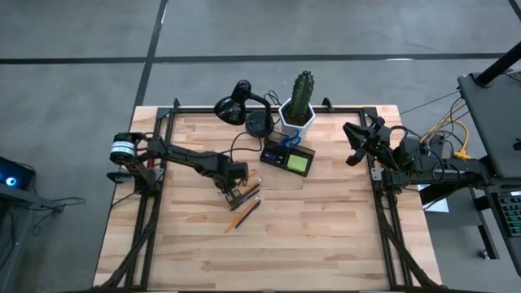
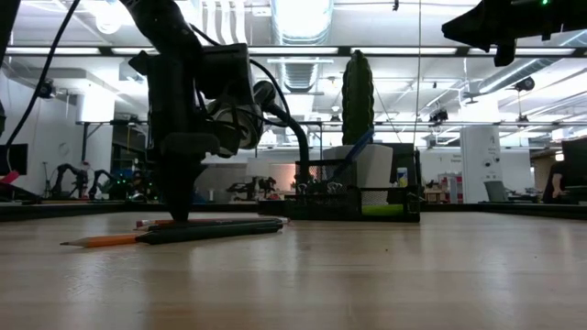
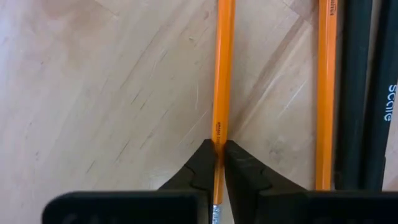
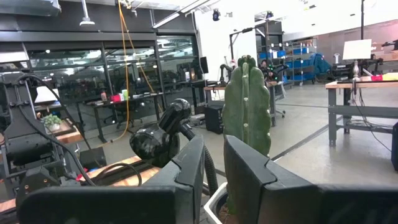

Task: Pick and place office supplies into organizer
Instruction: Put the top orange pencil into the black desk organizer

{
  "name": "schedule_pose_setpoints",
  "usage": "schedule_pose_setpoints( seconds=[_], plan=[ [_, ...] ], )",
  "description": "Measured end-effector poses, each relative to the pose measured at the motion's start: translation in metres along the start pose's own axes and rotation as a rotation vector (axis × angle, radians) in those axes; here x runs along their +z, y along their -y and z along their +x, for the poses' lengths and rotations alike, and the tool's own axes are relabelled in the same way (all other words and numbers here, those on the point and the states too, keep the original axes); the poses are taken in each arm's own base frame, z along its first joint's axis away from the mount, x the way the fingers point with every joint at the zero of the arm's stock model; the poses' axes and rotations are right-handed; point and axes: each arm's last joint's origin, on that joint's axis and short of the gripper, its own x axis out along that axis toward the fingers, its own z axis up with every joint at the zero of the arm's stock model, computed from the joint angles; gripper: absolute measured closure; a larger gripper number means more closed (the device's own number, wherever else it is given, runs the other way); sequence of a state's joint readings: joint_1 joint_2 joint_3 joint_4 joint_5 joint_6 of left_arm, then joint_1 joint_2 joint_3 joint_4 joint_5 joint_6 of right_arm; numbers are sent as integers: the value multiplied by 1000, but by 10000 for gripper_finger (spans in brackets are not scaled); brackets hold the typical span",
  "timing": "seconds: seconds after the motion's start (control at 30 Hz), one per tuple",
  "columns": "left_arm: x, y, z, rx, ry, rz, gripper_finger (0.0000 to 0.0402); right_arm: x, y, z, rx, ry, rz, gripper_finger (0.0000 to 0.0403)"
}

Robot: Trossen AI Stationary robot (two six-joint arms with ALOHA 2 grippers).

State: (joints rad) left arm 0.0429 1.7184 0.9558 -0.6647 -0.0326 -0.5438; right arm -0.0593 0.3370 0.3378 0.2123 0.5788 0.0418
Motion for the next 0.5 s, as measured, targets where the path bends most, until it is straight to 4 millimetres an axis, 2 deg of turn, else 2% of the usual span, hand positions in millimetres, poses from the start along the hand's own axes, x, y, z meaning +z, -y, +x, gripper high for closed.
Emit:
schedule_pose_setpoints(
  seconds=[0.5],
  plan=[
    [16, 8, -16, -31, 70, 4, 393, 0, 0, 0, 0, 0, -1, 350]
  ],
)
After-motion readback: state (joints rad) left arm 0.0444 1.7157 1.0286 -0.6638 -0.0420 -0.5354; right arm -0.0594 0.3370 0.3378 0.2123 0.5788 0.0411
